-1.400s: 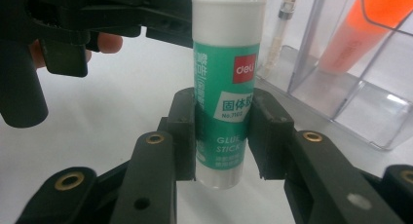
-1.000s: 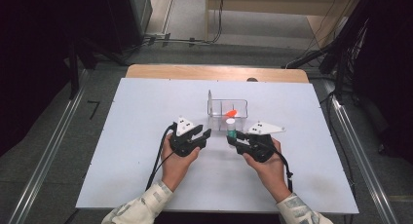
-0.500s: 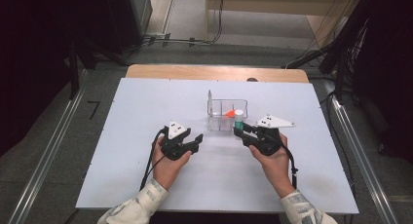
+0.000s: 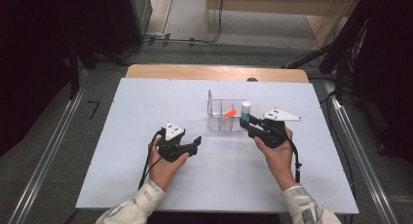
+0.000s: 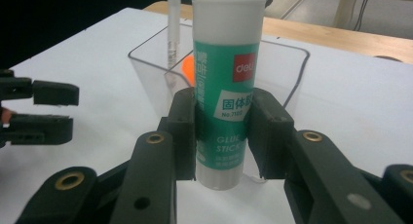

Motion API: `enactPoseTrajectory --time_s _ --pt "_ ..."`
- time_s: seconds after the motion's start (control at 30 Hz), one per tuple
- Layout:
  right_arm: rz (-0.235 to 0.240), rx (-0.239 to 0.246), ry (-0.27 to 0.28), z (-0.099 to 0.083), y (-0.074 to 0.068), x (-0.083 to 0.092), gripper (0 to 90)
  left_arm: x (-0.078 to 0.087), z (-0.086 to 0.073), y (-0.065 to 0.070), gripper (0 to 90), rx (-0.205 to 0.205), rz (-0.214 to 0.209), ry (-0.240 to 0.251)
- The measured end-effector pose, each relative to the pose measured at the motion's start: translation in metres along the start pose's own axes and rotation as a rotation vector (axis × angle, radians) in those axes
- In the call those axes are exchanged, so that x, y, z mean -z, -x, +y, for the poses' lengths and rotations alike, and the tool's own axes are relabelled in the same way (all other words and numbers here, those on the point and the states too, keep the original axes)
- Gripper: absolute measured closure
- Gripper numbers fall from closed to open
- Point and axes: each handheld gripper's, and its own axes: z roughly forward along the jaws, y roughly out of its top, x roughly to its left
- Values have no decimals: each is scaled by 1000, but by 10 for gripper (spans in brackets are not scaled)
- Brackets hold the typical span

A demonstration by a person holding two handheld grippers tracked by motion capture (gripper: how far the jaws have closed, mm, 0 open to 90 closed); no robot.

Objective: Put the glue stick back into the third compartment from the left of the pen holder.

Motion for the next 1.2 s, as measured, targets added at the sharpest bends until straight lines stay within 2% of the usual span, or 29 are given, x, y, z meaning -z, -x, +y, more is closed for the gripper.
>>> enactPoseTrajectory --time_s 0.5,0.7,1.0,1.2 --pt "-23 -23 50 18 8 -11 639 2 1 -3 330 11 6 17" --pt "-33 -26 62 25 8 -23 639 3 1 -4 329 17 7 22" --pt "-68 -52 38 24 17 -38 638 3 1 -6 329 16 9 21" --pt "-66 -61 16 21 19 -45 638 3 1 -5 329 17 8 21"
